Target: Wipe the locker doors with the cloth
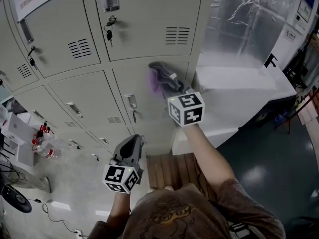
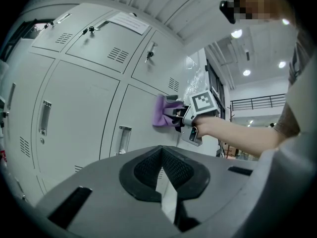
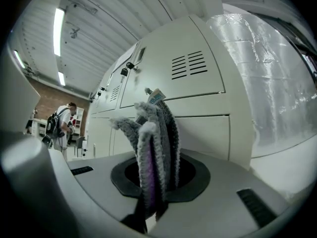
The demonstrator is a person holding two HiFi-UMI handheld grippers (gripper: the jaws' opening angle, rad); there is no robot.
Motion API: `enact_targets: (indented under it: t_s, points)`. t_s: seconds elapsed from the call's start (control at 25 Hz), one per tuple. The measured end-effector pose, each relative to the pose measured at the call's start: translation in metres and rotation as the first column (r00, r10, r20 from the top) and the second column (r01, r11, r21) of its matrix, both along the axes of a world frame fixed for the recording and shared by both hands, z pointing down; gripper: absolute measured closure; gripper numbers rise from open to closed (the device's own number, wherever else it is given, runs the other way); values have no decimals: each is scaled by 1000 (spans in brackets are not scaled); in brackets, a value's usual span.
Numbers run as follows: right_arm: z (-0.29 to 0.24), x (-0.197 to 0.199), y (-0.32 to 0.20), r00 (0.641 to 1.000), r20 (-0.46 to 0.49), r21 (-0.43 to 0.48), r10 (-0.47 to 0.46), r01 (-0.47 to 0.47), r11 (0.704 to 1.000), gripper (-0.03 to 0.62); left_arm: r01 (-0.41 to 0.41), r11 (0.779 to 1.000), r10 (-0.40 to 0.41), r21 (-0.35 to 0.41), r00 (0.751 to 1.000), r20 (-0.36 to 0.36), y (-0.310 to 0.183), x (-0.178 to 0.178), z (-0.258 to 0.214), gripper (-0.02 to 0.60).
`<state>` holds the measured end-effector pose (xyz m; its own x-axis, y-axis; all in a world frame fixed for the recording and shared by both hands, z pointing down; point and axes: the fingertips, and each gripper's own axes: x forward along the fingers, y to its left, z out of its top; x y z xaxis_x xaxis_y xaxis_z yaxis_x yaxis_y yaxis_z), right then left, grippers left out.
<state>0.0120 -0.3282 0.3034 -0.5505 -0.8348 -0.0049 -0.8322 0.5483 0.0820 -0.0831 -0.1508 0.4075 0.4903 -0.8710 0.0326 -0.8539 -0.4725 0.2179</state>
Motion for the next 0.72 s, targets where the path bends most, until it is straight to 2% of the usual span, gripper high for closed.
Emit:
enact_targets:
  t_s: [0.4, 0.72]
  points:
    - [-4, 58, -4, 995, -4, 0, 101, -101, 995, 540, -12, 1000, 12, -11, 1000, -2, 6, 7, 4, 581]
    - [-4, 81, -5, 990, 24, -24, 142, -141, 990, 542, -26, 1000, 26, -15, 1000, -3, 5, 16, 6, 581]
